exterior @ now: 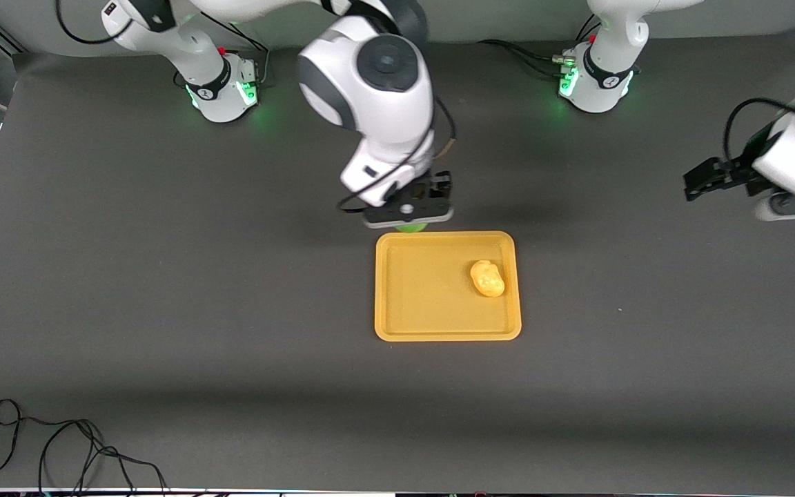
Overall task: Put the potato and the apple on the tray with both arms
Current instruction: 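Carry the green apple with the right gripper over the tray, then lower the apple beside the potato and open the right gripper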
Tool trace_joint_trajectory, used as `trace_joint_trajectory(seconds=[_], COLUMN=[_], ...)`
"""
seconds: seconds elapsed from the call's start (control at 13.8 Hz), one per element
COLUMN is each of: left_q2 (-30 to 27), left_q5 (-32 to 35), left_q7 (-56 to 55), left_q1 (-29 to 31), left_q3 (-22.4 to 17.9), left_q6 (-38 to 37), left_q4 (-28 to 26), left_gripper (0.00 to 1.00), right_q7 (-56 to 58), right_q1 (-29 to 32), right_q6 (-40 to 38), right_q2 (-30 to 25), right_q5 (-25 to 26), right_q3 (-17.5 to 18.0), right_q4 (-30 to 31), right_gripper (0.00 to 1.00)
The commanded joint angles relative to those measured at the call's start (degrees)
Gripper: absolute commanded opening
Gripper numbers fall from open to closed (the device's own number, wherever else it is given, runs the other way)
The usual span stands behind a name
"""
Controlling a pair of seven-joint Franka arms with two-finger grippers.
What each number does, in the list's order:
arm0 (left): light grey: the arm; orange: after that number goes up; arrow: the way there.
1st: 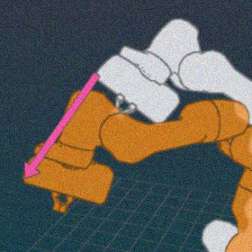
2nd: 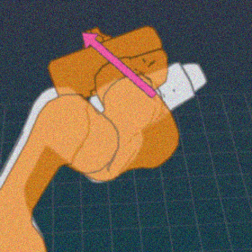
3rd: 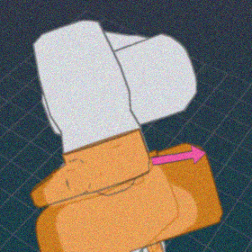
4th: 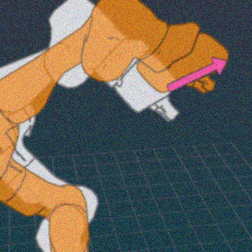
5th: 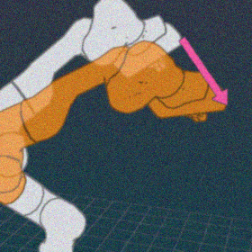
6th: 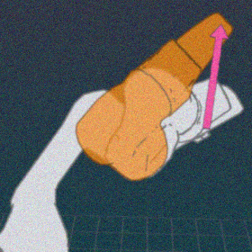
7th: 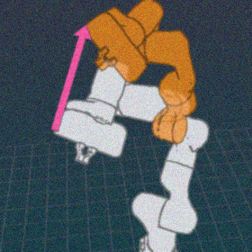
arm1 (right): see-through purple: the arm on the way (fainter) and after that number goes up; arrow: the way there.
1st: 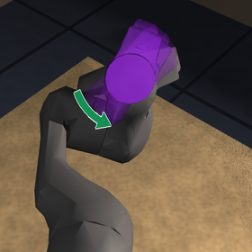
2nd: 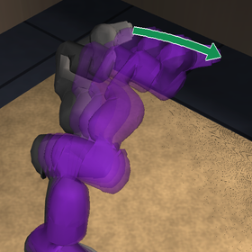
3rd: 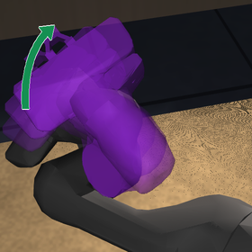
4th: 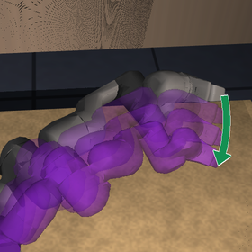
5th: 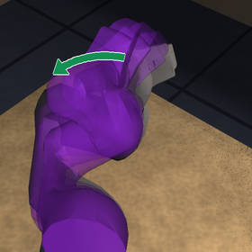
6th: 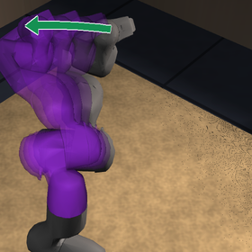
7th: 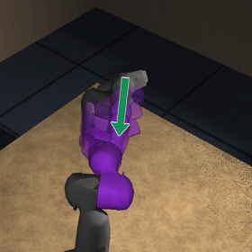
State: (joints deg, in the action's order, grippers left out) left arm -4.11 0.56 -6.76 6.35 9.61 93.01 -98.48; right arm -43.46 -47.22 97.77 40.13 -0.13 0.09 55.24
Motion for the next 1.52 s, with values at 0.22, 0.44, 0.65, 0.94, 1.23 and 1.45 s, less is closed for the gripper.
trace_joint_trajectory(seconds=[0.22, 0.44, 0.65, 0.94, 1.23, 1.45], left_q2=[-0.4, -0.3, -0.2, -0.2, -0.2, -0.2], left_q5=[0.8, 0.8, 0.8, 0.7, 0.7, 0.7], left_q7=[1.2, 1.2, 2.7, 3.0, 3.0, 3.0], left_q1=[-0.4, -0.3, 0.0, 0.5, 0.4, 0.3], left_q3=[0.0, -0.1, -0.4, -0.5, -0.3, -0.3], left_q6=[0.2, 0.8, 0.7, 0.6, 0.4, 0.4], left_q4=[0.3, 0.4, 0.3, 0.3, 0.3, 0.3], left_gripper=[1.00, 1.00, 1.00, 1.00, 1.00, 1.00], right_q7=[-2.2, -2.2, -2.2, -2.2, -2.2, -2.2], right_q1=[-1.7, -1.7, -1.0, -0.6, -0.2, 0.7], right_q6=[9.7, 14.8, 18.9, 22.1, 24.7, 26.1], right_q2=[13.2, 17.3, 20.5, 23.0, 24.1, 24.8], right_q5=[2.5, 3.6, 4.5, 4.8, 4.8, 4.8], right_q3=[-1.0, -1.2, -1.4, -2.2, -2.3, -2.3], right_q4=[-4.3, -4.2, -4.1, -4.0, -4.1, -4.0], right_gripper=[0.47, 0.47, 0.47, 0.47, 0.47, 0.48])
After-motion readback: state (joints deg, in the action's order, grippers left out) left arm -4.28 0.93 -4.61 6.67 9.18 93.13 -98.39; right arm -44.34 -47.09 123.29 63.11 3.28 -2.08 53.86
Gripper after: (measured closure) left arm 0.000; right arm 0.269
